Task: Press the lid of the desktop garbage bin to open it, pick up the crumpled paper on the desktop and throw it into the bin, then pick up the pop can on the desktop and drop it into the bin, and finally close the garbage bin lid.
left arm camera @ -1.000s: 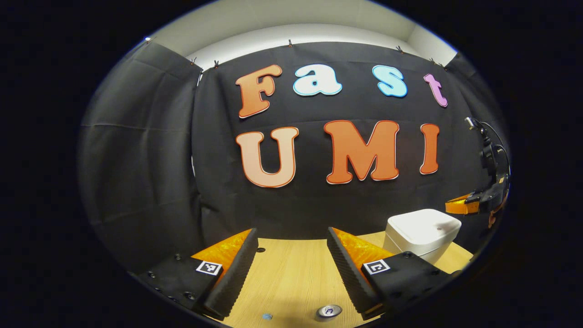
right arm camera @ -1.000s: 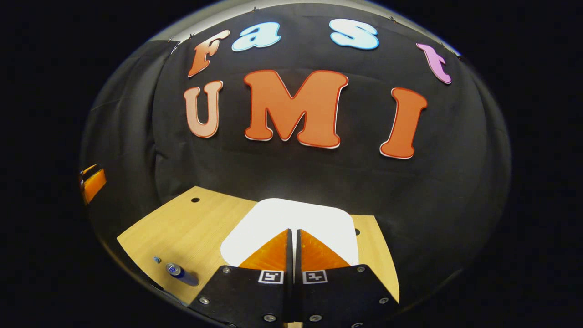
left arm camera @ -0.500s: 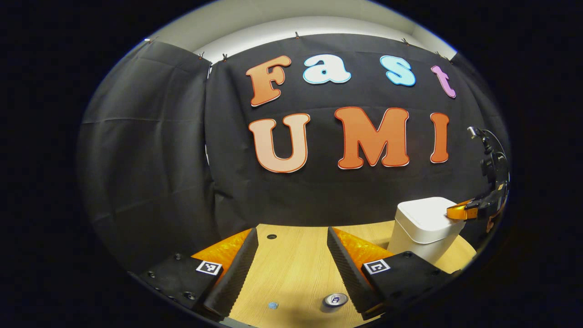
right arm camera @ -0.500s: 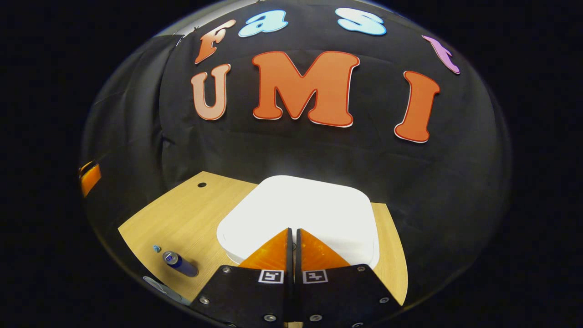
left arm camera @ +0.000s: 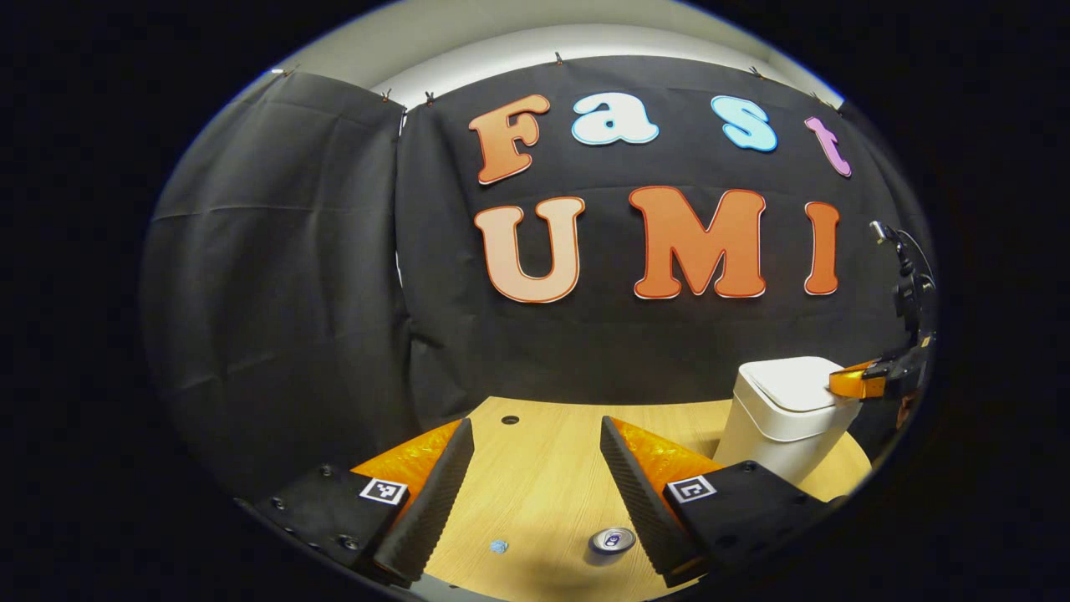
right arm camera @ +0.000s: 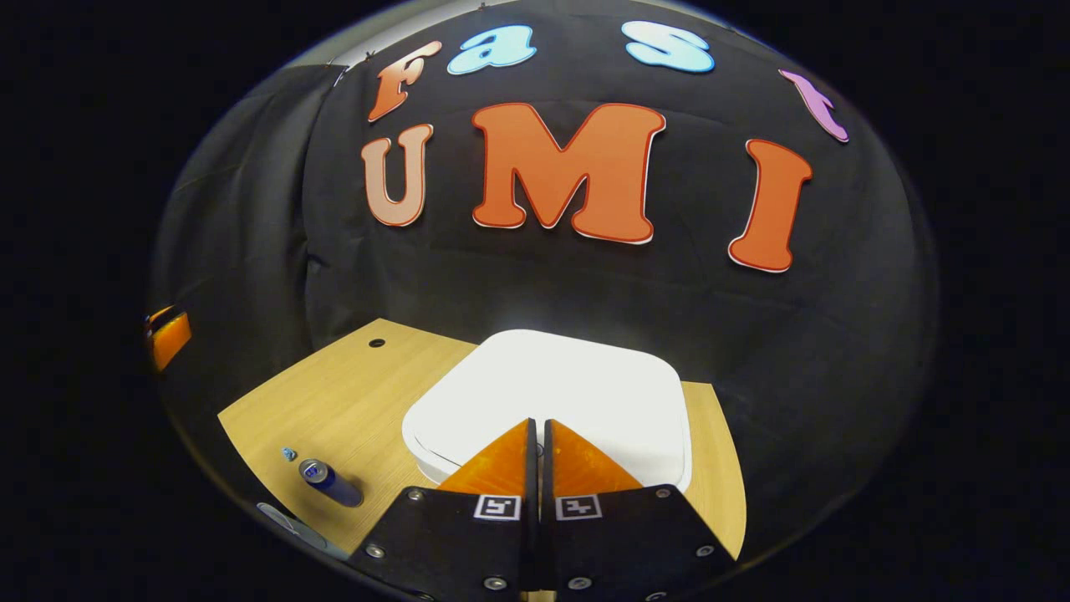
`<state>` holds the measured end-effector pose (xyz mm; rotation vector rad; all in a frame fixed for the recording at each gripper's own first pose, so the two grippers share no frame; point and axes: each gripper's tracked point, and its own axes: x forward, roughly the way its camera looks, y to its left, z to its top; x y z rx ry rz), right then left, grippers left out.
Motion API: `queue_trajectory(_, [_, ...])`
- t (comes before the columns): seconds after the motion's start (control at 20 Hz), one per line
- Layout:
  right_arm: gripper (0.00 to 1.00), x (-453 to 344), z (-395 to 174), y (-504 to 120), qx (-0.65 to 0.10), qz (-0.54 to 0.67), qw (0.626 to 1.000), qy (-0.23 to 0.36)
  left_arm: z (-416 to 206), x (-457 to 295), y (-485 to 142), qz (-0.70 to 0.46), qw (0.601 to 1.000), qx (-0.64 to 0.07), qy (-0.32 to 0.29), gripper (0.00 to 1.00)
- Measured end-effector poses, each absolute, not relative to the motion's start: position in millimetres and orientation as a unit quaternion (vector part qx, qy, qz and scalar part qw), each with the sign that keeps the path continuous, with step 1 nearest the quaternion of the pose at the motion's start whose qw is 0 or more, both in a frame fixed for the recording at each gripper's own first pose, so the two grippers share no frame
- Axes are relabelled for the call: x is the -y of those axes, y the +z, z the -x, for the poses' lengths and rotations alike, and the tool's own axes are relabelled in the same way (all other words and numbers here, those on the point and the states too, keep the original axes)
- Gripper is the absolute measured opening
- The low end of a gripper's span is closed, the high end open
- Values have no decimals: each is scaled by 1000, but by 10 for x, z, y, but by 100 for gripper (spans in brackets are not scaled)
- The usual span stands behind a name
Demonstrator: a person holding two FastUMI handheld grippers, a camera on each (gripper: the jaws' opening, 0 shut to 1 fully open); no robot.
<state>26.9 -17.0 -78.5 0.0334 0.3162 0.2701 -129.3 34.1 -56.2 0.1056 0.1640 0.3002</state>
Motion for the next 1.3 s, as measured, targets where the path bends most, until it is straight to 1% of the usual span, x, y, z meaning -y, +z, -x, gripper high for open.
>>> queue_trajectory(0.1, [1,250,-268,-672,-132,-12,982,134,1318,-328,-558,-57,983,-79,155,97])
queue_trajectory(0.15, [1,288,-279,-564,-112,-9,985,133,1323,-327,-558,-59,983,-76,158,99])
queue_trajectory(0.2, [1,332,-305,-443,-95,-6,987,130,1332,-337,-557,-60,982,-75,161,97])
queue_trajectory(0.25, [1,360,-302,-362,-81,-3,988,130,1346,-336,-590,-58,982,-74,164,97])
queue_trajectory(0.45, [2,497,-363,-23,-32,14,994,99,1300,-423,-678,-50,982,-73,164,97])
queue_trajectory(0.5, [3,489,-371,81,-17,16,995,95,1273,-476,-696,-50,982,-74,165,99])
queue_trajectory(0.55, [4,450,-385,178,-2,20,995,94,1249,-524,-710,-49,982,-74,164,97])
queue_trajectory(0.65, [10,372,-379,322,25,34,995,89,1188,-633,-744,-47,983,-75,159,99])
queue_trajectory(0.7, [21,333,-360,346,33,41,995,85,1141,-687,-780,-45,984,-78,155,99])
queue_trajectory(0.75, [26,265,-345,373,37,42,995,84,1106,-747,-836,-46,984,-81,150,99])
queue_trajectory(0.8, [39,172,-330,374,37,40,995,86,1059,-817,-898,-51,985,-86,144,99])
queue_trajectory(0.85, [42,73,-315,345,34,39,995,88,1002,-896,-988,-57,984,-97,139,97])
queue_trajectory(0.9, [56,-5,-316,292,27,38,995,88,952,-966,-1086,-60,983,-108,135,99])
queue_trajectory(0.95, [63,-88,-300,241,21,36,995,89,930,-1037,-1190,-61,982,-119,130,99])
queue_trajectory(1.0, [75,-189,-277,206,16,31,995,93,902,-1090,-1284,-60,982,-128,122,97])
queue_trajectory(1.1, [86,-410,-214,146,8,19,994,108,885,-1172,-1438,-54,982,-147,107,97])
queue_trajectory(1.15, [88,-509,-185,101,1,15,993,115,861,-1202,-1532,-52,981,-156,99,99])
queue_trajectory(1.2, [93,-607,-154,62,-6,14,993,120,853,-1242,-1617,-51,981,-164,93,98])
queue_trajectory(1.3, [96,-829,-76,-69,-26,16,990,136,807,-1339,-1805,-49,978,-187,84,97])
